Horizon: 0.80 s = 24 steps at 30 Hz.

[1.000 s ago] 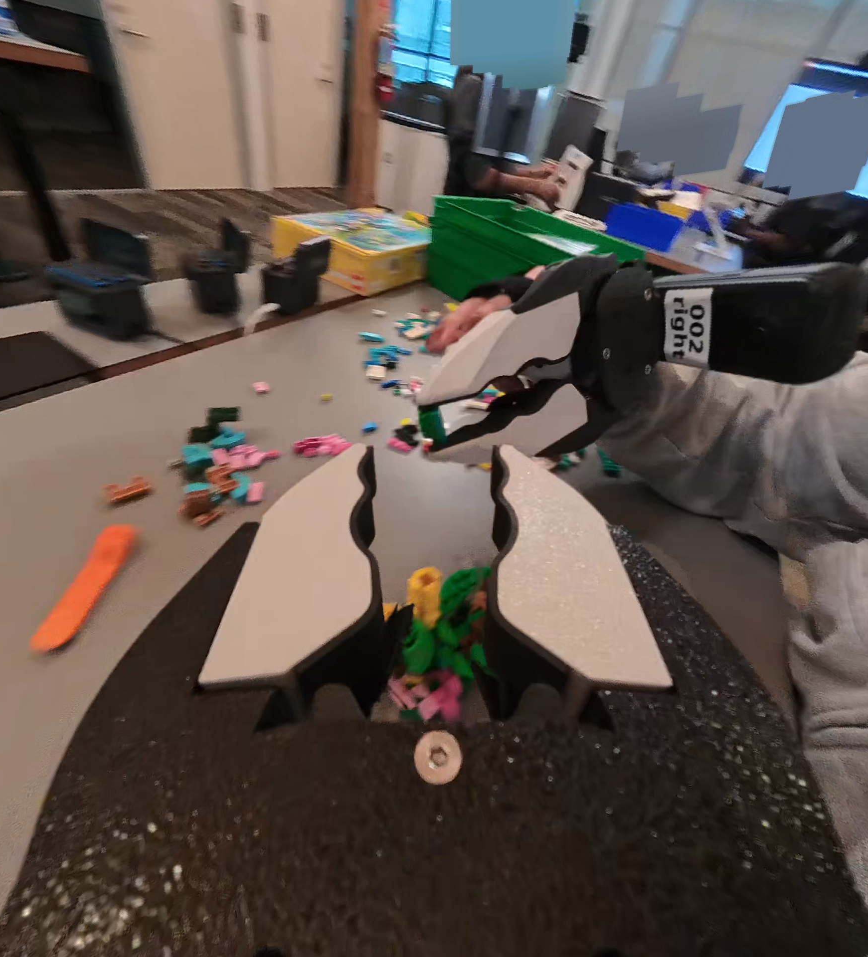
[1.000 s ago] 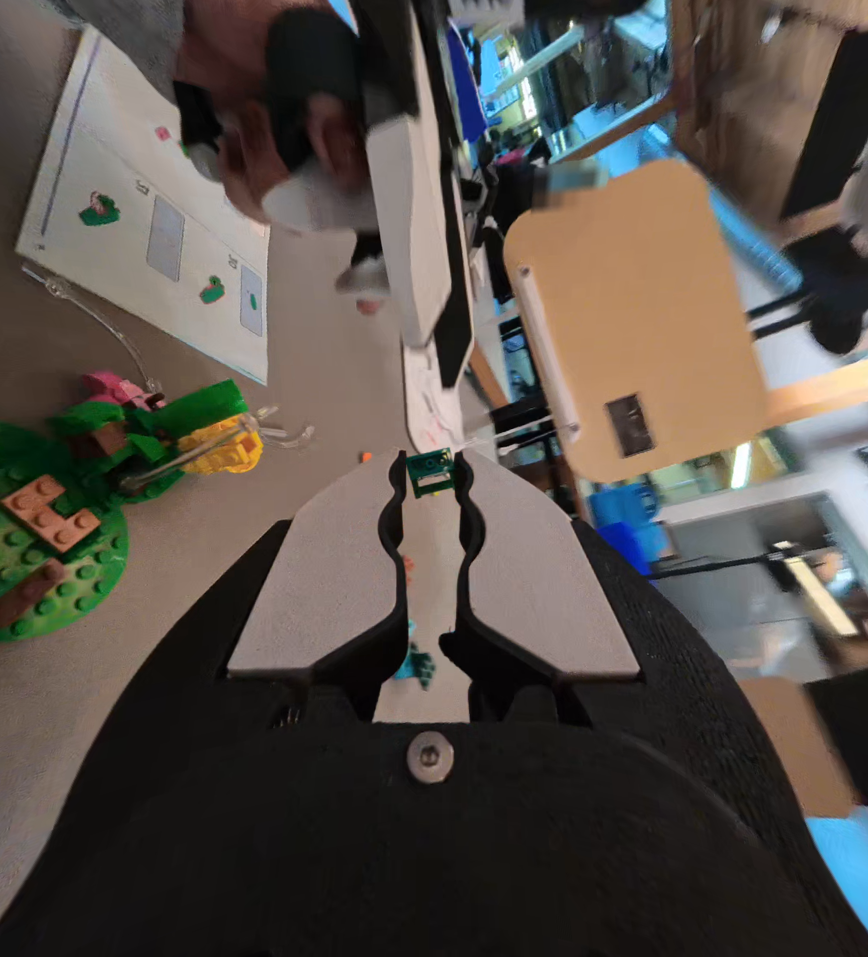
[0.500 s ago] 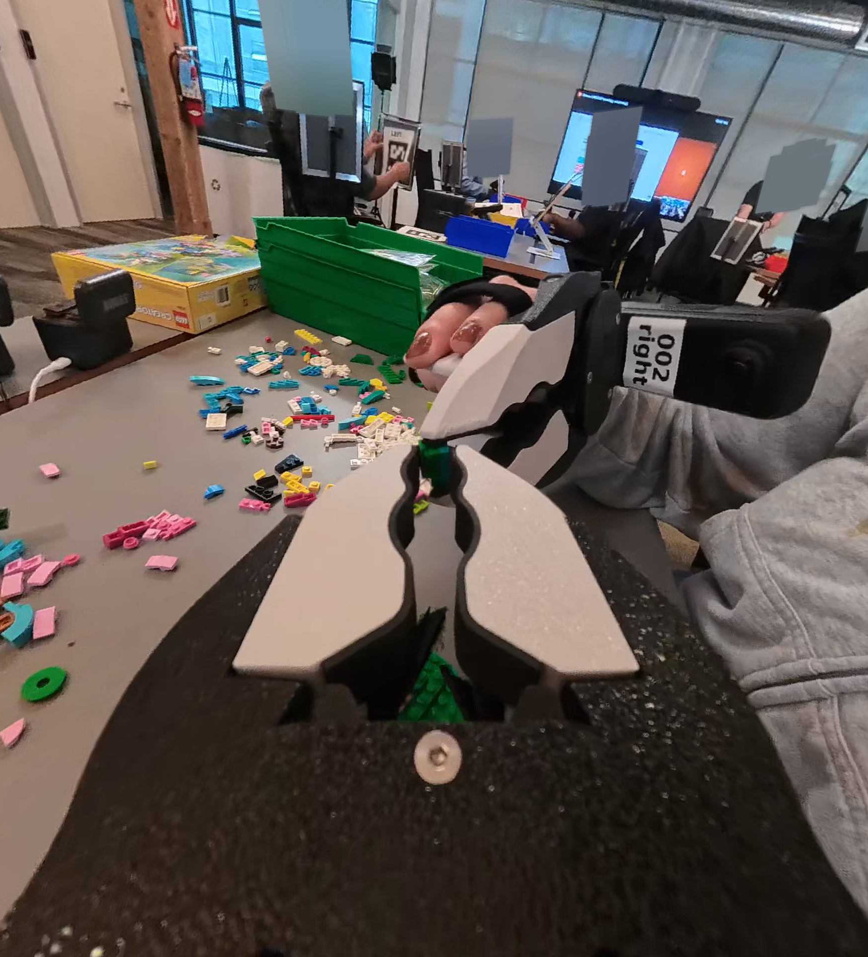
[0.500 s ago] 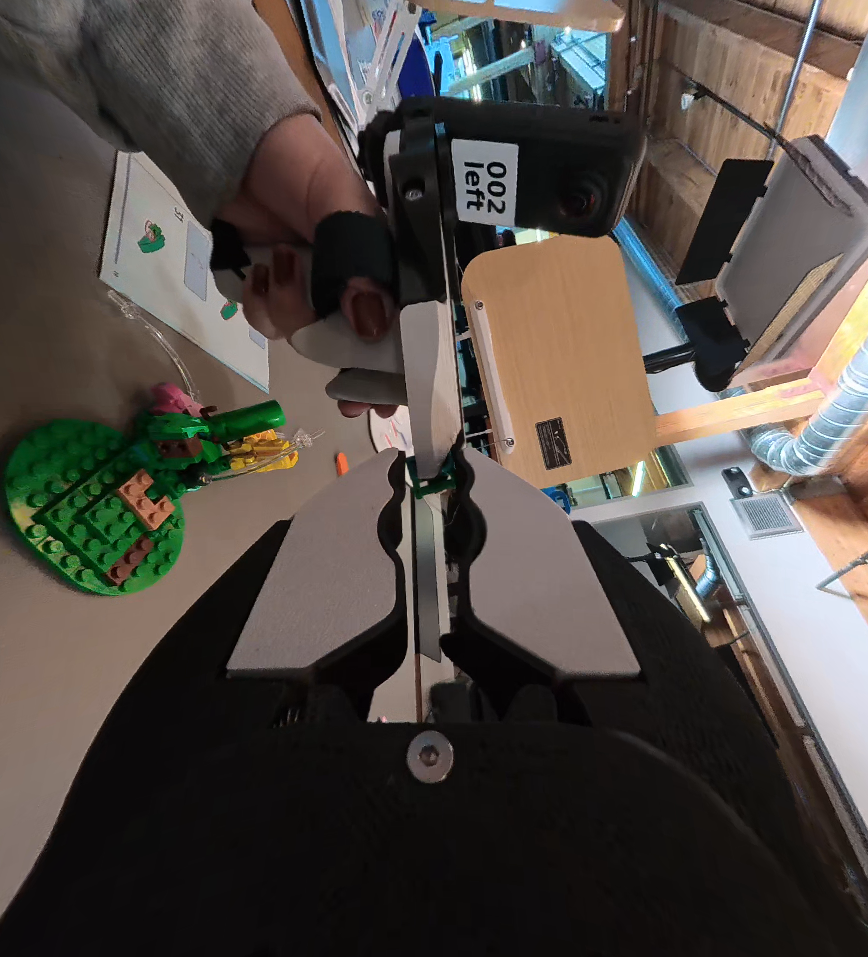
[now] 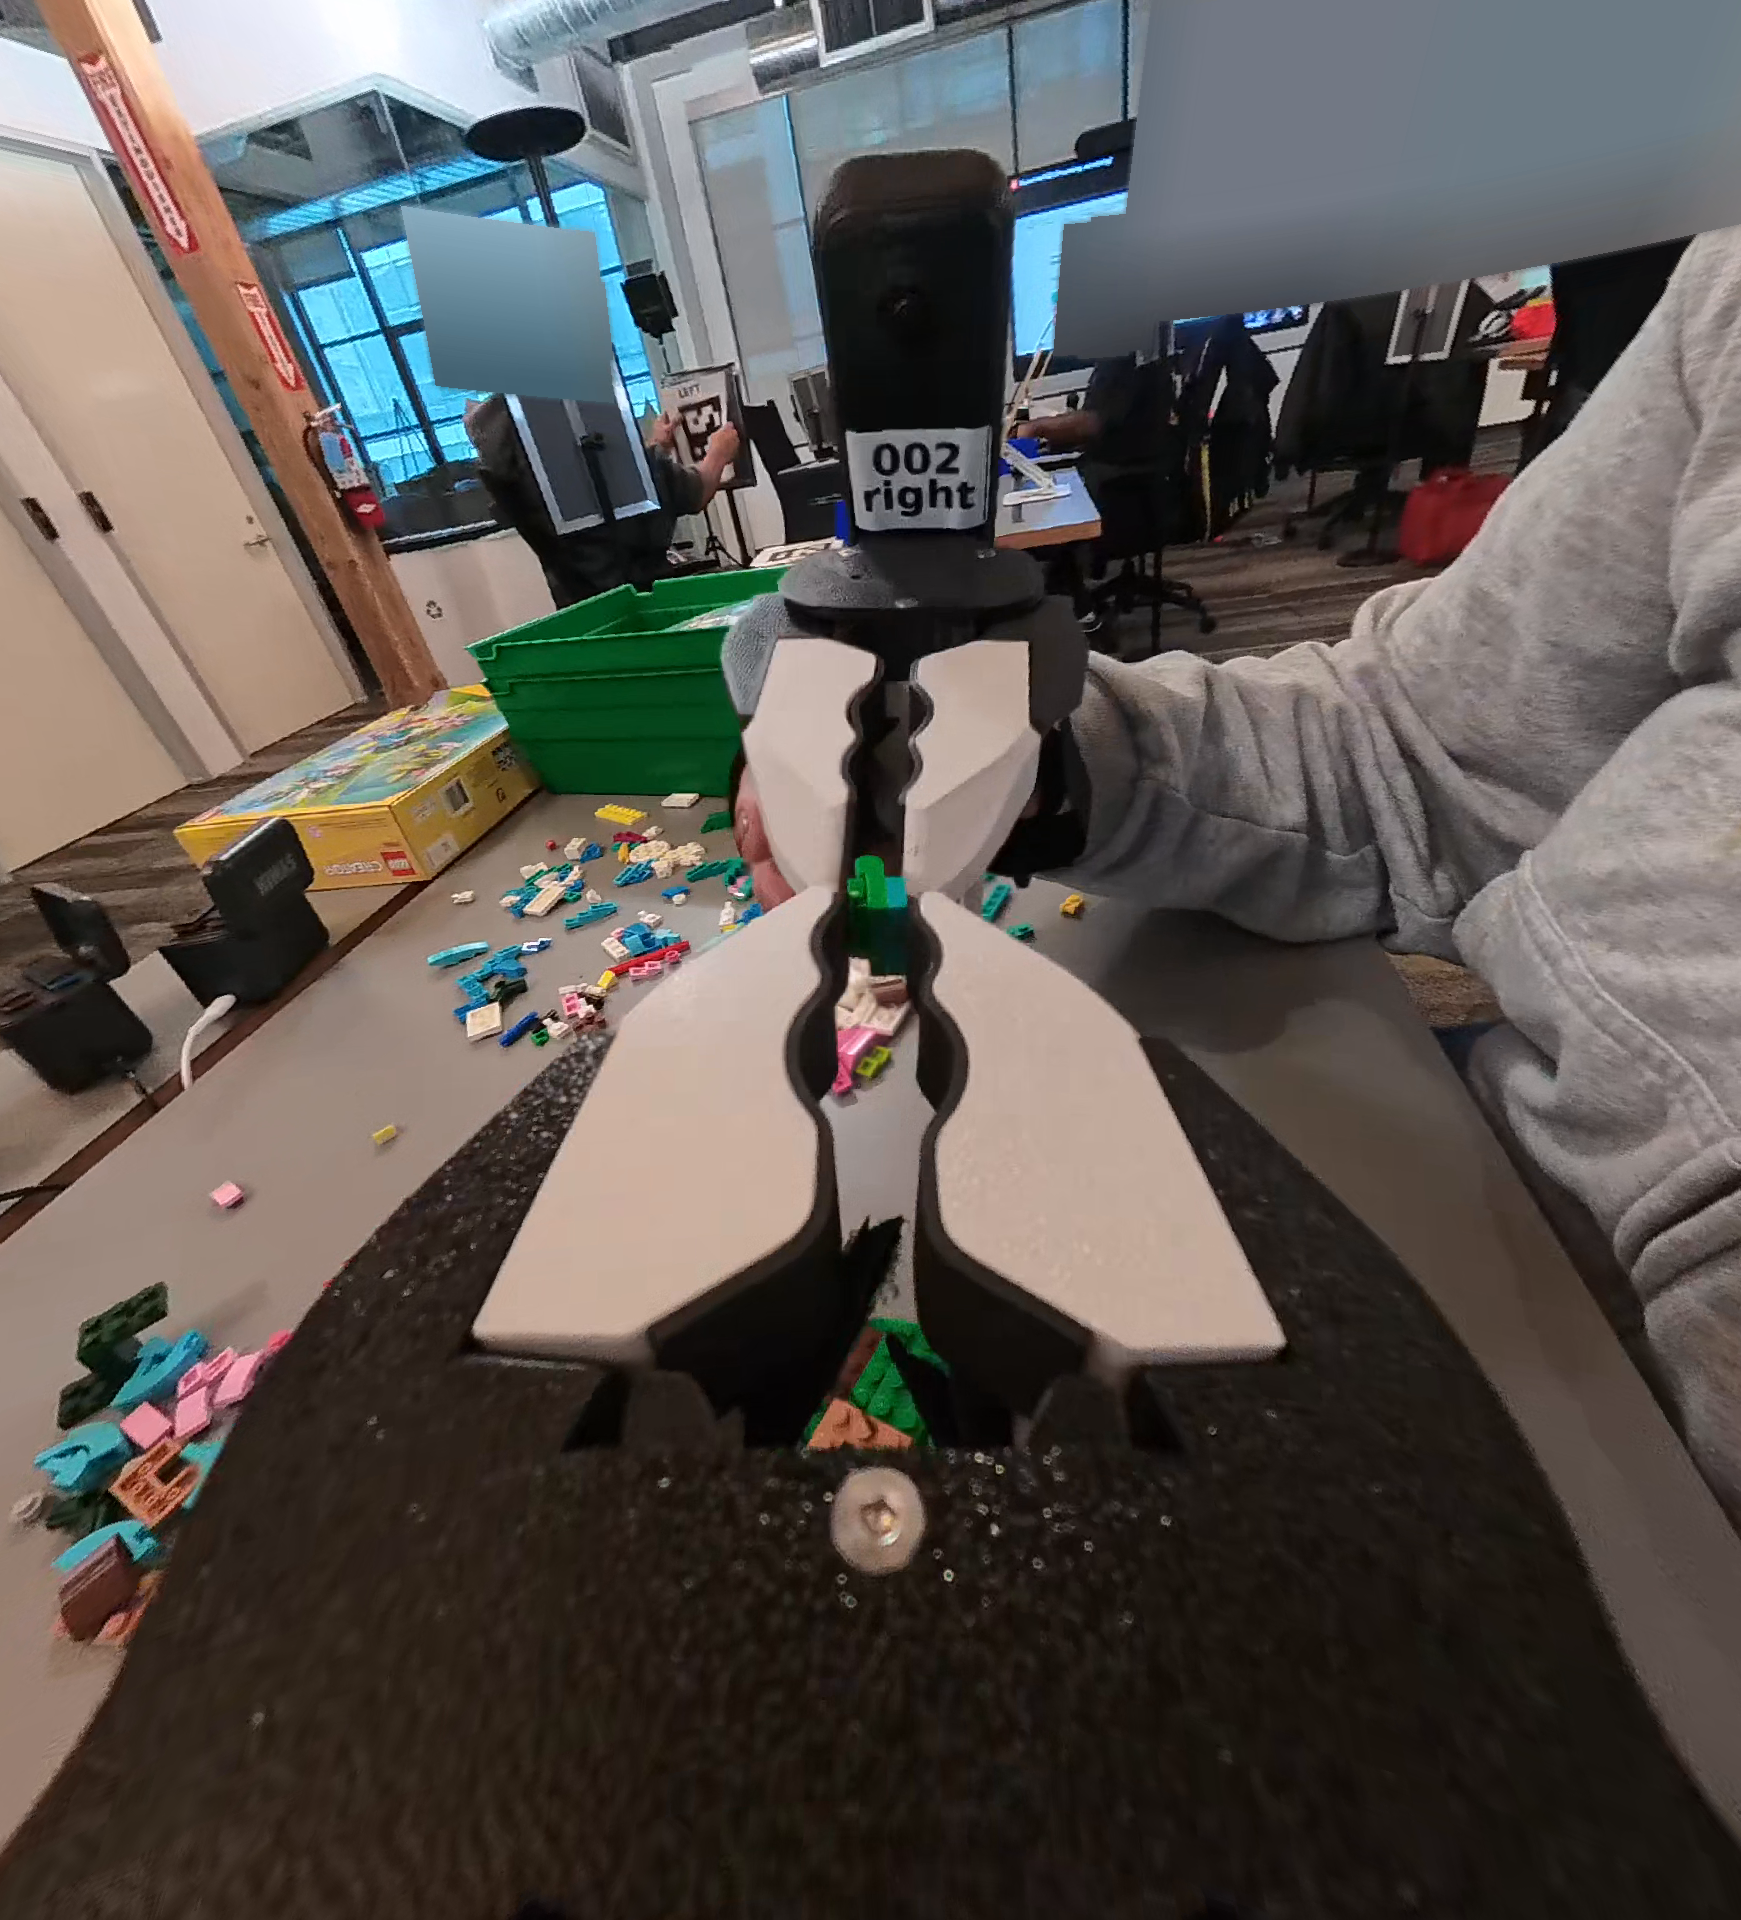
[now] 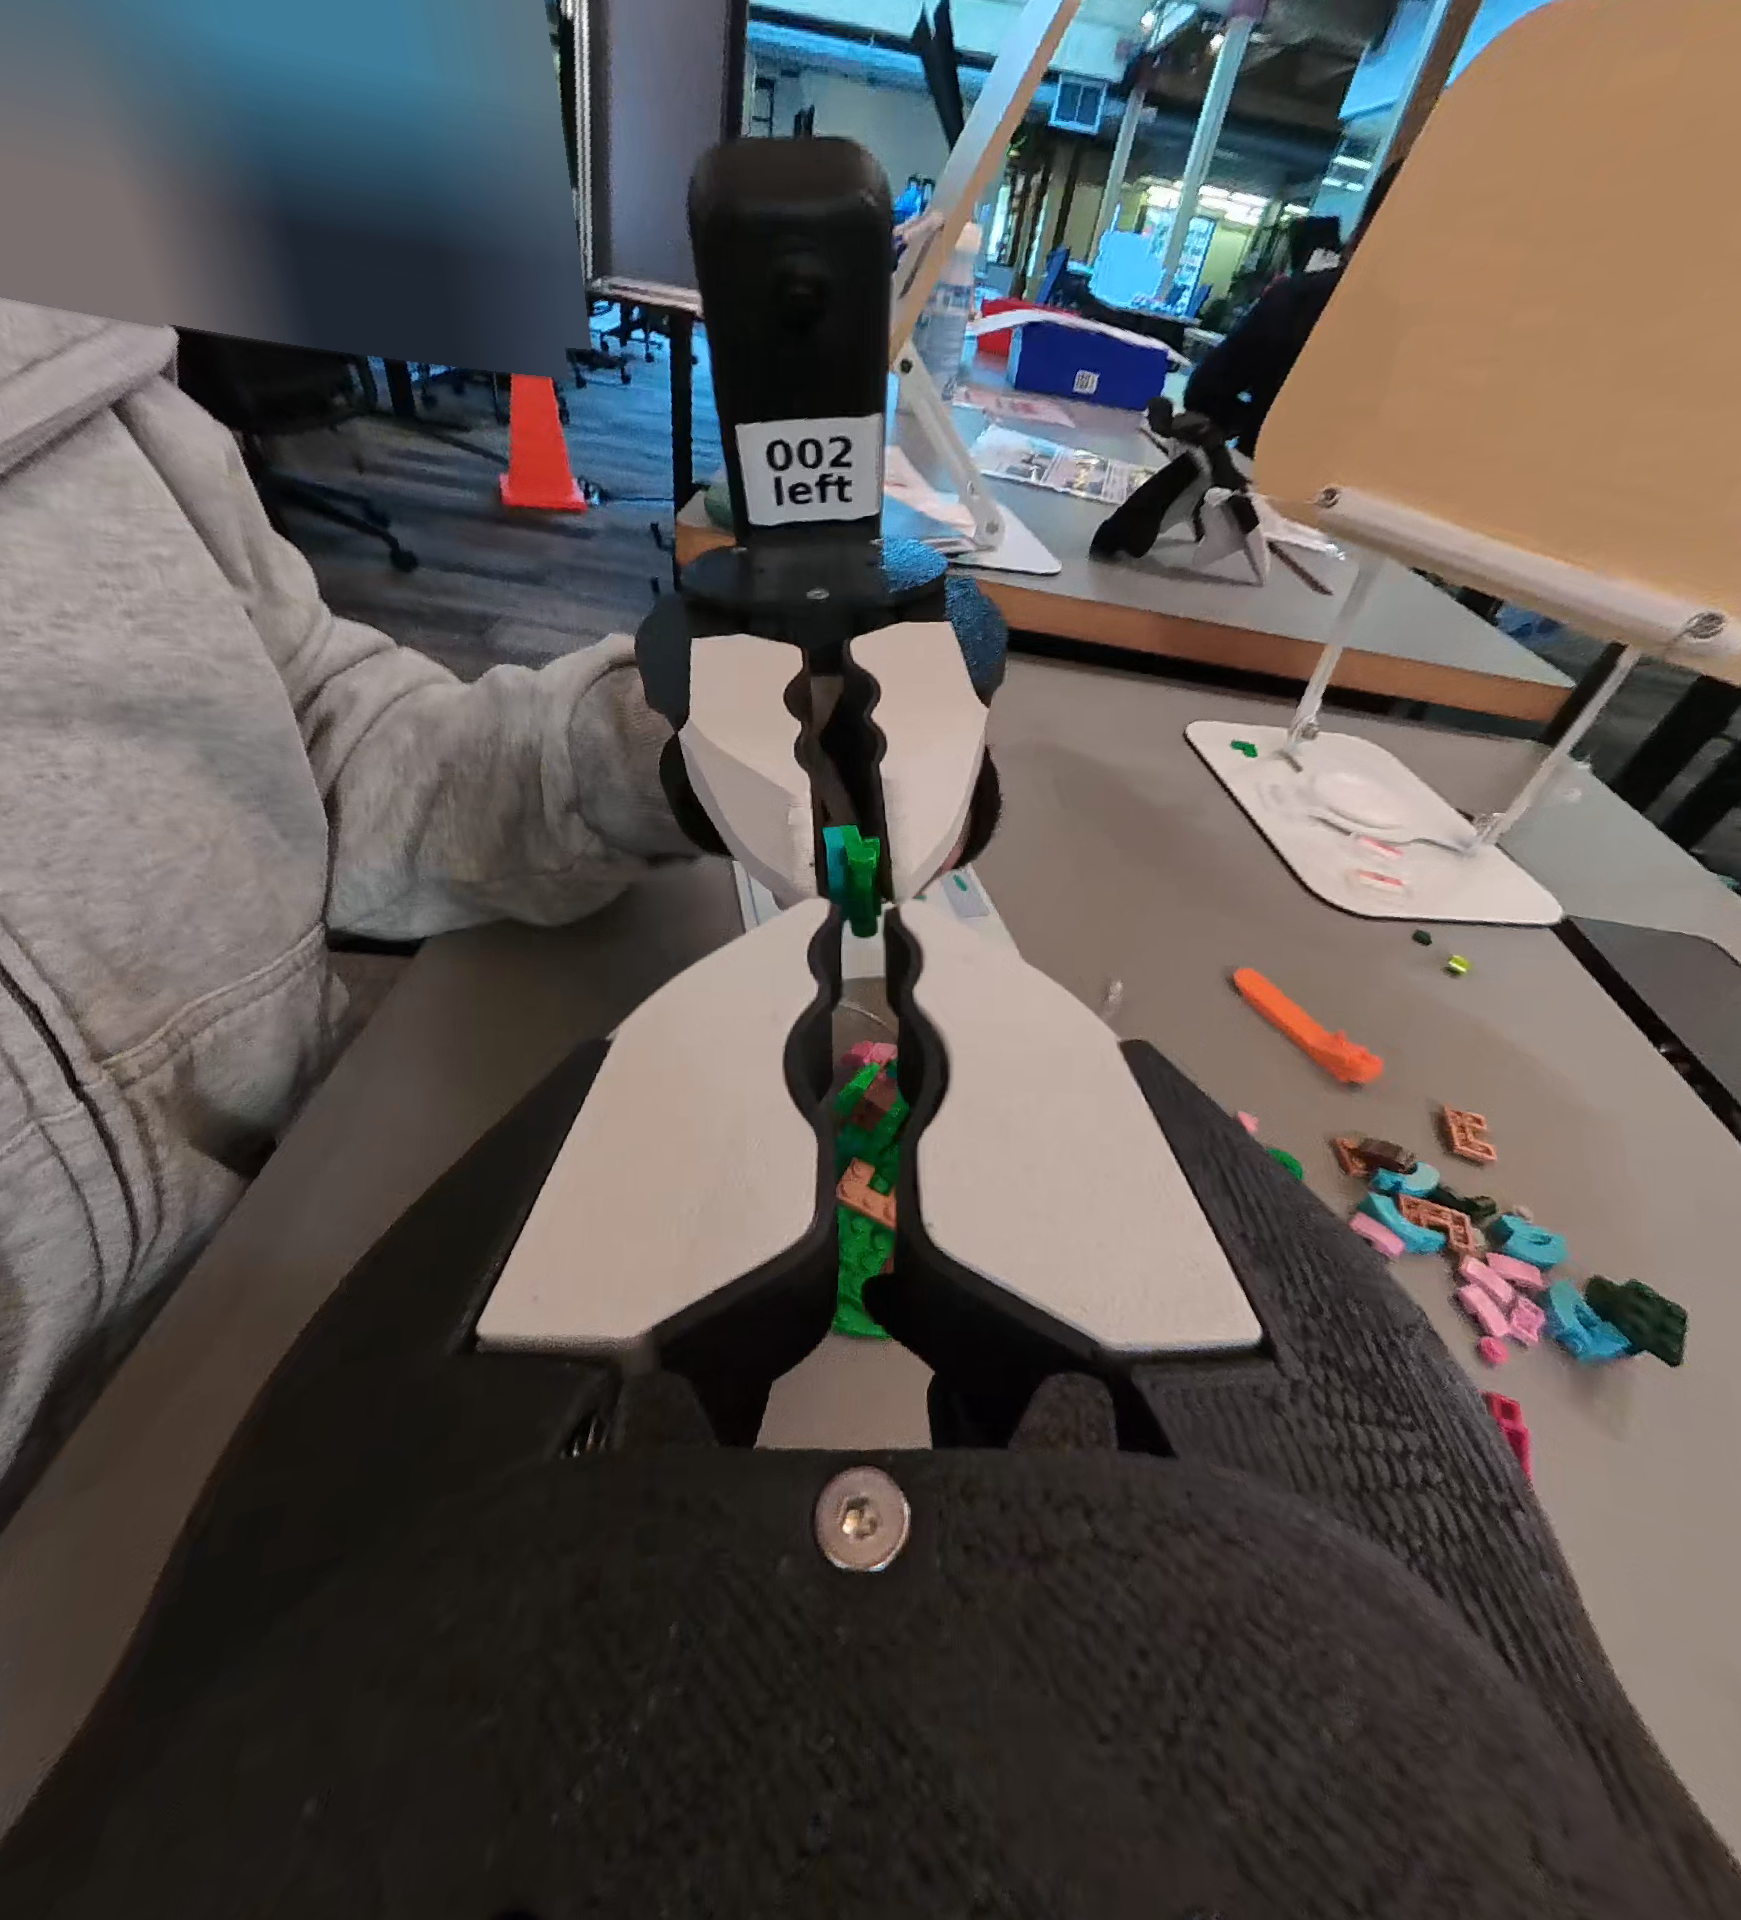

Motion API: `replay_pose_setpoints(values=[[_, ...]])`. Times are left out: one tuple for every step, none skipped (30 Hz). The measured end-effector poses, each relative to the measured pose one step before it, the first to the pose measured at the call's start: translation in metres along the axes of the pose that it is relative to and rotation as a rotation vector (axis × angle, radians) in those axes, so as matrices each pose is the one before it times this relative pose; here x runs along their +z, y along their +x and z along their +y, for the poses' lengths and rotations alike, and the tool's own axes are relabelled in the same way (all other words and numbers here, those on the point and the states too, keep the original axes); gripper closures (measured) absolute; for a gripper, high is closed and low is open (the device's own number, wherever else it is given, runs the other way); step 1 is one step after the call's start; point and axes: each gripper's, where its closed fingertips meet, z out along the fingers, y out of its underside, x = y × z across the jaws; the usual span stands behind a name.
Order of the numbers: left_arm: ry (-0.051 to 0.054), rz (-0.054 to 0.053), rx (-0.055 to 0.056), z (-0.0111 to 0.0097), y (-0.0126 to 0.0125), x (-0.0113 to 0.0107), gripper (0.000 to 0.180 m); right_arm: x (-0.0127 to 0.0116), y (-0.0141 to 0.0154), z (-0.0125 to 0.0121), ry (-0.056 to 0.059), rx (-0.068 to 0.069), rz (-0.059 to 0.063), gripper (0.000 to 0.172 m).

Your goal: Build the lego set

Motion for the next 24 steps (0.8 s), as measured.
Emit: replay_pose_setpoints(values=[[-0.0013, 0.0089, -0.0018, 0.00067, 0.00121, 0.0006, 0.171, 0.00002, -0.00115, 0.00035, 0.0021, 0.0032, -0.0065, 0.168], [0.0033, 0.0061, -0.0041, 0.00001, 0.0009, 0.00039, 0.171, -0.00045, -0.00074, 0.00014, 0.0043, 0.006, -0.0064, 0.168], [0.0022, 0.007, -0.0053, 0.00019, 0.00084, 0.00046, 0.171, -0.0004, -0.00108, 0.00039, 0.0019, 0.0118, -0.0109, 0.168], [-0.0003, 0.0141, -0.0068, 0.00048, 0.00194, 0.00081, 0.171, -0.00029, -0.0015, 0.00079, -0.0017, 0.0134, -0.0141, 0.168], [-0.003, 0.0113, -0.0077, 0.00097, 0.00134, 0.00067, 0.171, -0.00049, -0.00121, 0.0014, -0.0044, 0.0104, -0.0105, 0.168], [-0.0068, 0.0078, -0.0036, 0.0016, 0.00101, 0.00075, 0.171, -0.0006, -0.00073, 0.00182, -0.0075, 0.005, -0.005, 0.168], [-0.0096, 0.0013, 0.0017, 0.00174, 0.0004, 0.00111, 0.171, -0.00091, -0.00016, 0.00193, -0.0084, 0.0015, 0.002, 0.168], [-0.0091, -0.0013, 0.0066, 0.00166, 0.00032, 0.0014, 0.171, -0.00112, -0.00052, 0.00173, -0.0065, 0.0026, 0.0012, 0.168], [-0.0052, 0.004, 0.0072, 0.00089, 0.00138, 0.00143, 0.171, -0.00107, -0.00113, 0.00095, -0.0018, 0.0024, -0.001, 0.168], [0.0002, 0.005, 0.0037, 0.00006, 0.0013, 0.00125, 0.171, -0.00121, -0.00111, 0.00014, 0.0037, -0.0036, 0.0032, 0.168], [0.0031, 0.0048, -0.0012, -0.0004, 0.00105, 0.00106, 0.171, -0.00096, -0.00092, 0.0002, 0.0047, -0.0082, 0.0078, 0.168], [-0.0001, 0.0078, -0.0043, 0.00028, 0.00112, 0.00104, 0.171, -0.00083, -0.001, 0.00077, -0.0005, -0.0062, 0.0078, 0.169], [-0.0019, 0.0074, -0.005, 0.00074, 0.001, 0.00088, 0.171, -0.00061, -0.00077, 0.0011, -0.0034, -0.0023, 0.0082, 0.169], [-0.0012, 0.0074, -0.0066, 0.00088, 0.00091, 0.00094, 0.171, -0.00063, -0.00044, 0.00109, -0.0015, -0.0018, 0.0102, 0.169], [-0.0012, 0.0033, -0.0084, 0.0008, 0.00031, 0.0008, 0.171, -0.0004, -0.00011, 0.00107, 0.0012, 0.0011, 0.0128, 0.17], [-0.0032, 0.0045, -0.0077, 0.00095, 0.0004, 0.00065, 0.171, -0.00027, -0.00013, 0.00132, 0.0012, 0.0066, 0.0104, 0.17], [-0.0067, 0.0026, -0.0083, 0.00139, 0.00004, 0.0008, 0.171, -0.00035, 0.00015, 0.00174, -0.0012, 0.0065, 0.0121, 0.17], [-0.01, -0.001, -0.0073, 0.00175, -0.00037, 0.00105, 0.171, -0.00068, 0.00055, 0.00196, -0.003, 0.0011, 0.0145, 0.17], [-0.0089, -0.0026, -0.0049, 0.00154, -0.00036, 0.00127, 0.171, -0.00093, 0.00083, 0.00153, 0.0, -0.0023, 0.0168, 0.171], [-0.0046, -0.0058, -0.0029, 0.00087, -0.00066, 0.00122, 0.171, -0.00102, 0.00118, 0.00072, 0.0036, -0.001, 0.0189, 0.171], [-0.0015, -0.0105, -0.0024, 0.00031, -0.00131, 0.00097, 0.171, -0.00106, 0.00169, 0.00012, 0.0072, 0.002, 0.0215, 0.171], [0.001, -0.013, -0.0019, -0.00007, -0.0018, 0.00066, 0.17, -0.00085, 0.00208, -0.00022, 0.0117, 0.005, 0.0239, 0.172], [0.0023, -0.0217, -0.0002, -0.00043, -0.00294, 0.00053, 0.169, -0.00064, 0.00322, -0.00016, 0.013, 0.0088, 0.0302, 0.172], [0.0006, -0.0301, 0.004, -0.00005, -0.00403, 0.00047, 0.165, -0.00057, 0.00455, 0.00077, 0.0079, 0.0098, 0.0389, 0.172]])
